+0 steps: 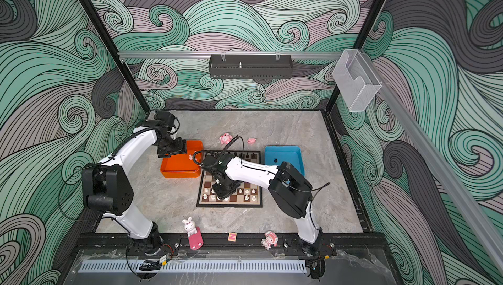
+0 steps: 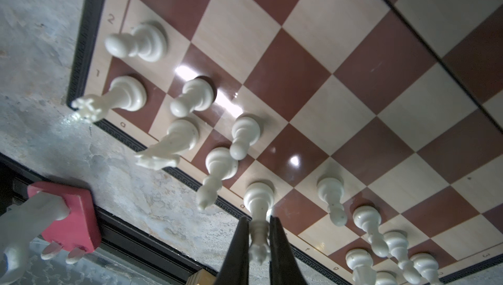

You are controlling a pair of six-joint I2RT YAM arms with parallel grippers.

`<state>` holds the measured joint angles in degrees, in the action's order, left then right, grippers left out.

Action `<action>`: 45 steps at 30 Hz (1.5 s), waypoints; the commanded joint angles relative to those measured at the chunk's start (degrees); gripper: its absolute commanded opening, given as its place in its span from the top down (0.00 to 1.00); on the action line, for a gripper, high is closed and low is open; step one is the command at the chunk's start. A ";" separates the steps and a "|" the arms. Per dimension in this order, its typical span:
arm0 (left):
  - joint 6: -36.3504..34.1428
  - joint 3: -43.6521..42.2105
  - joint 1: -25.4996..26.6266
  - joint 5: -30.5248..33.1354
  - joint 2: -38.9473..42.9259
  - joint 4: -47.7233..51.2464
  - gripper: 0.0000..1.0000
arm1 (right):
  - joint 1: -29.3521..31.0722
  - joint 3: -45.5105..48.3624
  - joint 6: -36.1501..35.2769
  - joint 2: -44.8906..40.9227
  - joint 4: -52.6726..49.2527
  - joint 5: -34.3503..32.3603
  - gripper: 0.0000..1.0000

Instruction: Set up the chess pieces on the board

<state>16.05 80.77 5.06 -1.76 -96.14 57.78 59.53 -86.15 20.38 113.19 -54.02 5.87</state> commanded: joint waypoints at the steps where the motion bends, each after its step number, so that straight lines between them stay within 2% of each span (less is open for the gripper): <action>1: -0.39 -0.03 -0.39 -0.53 0.90 -0.09 0.20 | 0.13 -1.35 0.27 0.65 -0.97 -1.03 0.87; 12: -0.50 -0.29 -0.49 -0.75 0.61 -0.31 0.20 | 0.08 -1.83 0.07 1.51 -1.40 -1.23 0.85; 21: -0.48 -0.34 -0.58 -0.92 0.43 -0.46 0.20 | 0.08 -1.92 0.25 1.19 -1.57 -1.21 0.71; 29: -0.10 -0.14 -0.58 -1.04 0.12 -0.37 0.20 | 0.08 -3.30 0.49 -2.09 -3.21 -1.98 0.64; 34: 1.12 0.07 -0.58 -2.30 -1.21 -0.03 0.20 | -0.32 -3.42 0.53 -6.22 -4.25 -3.47 0.55; 40: 2.45 1.17 -0.06 -4.57 -3.43 -1.08 0.20 | -4.34 -2.24 0.72 -12.10 -4.17 -3.00 0.33; 45: 2.49 3.45 1.29 -4.62 -6.42 -1.18 0.20 | -10.57 1.77 -0.07 -16.42 -2.52 -2.36 0.28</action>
<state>17.63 81.08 5.50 -5.52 -100.86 56.71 51.62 -87.05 20.62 98.50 -56.18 3.84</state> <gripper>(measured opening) 0.799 0.716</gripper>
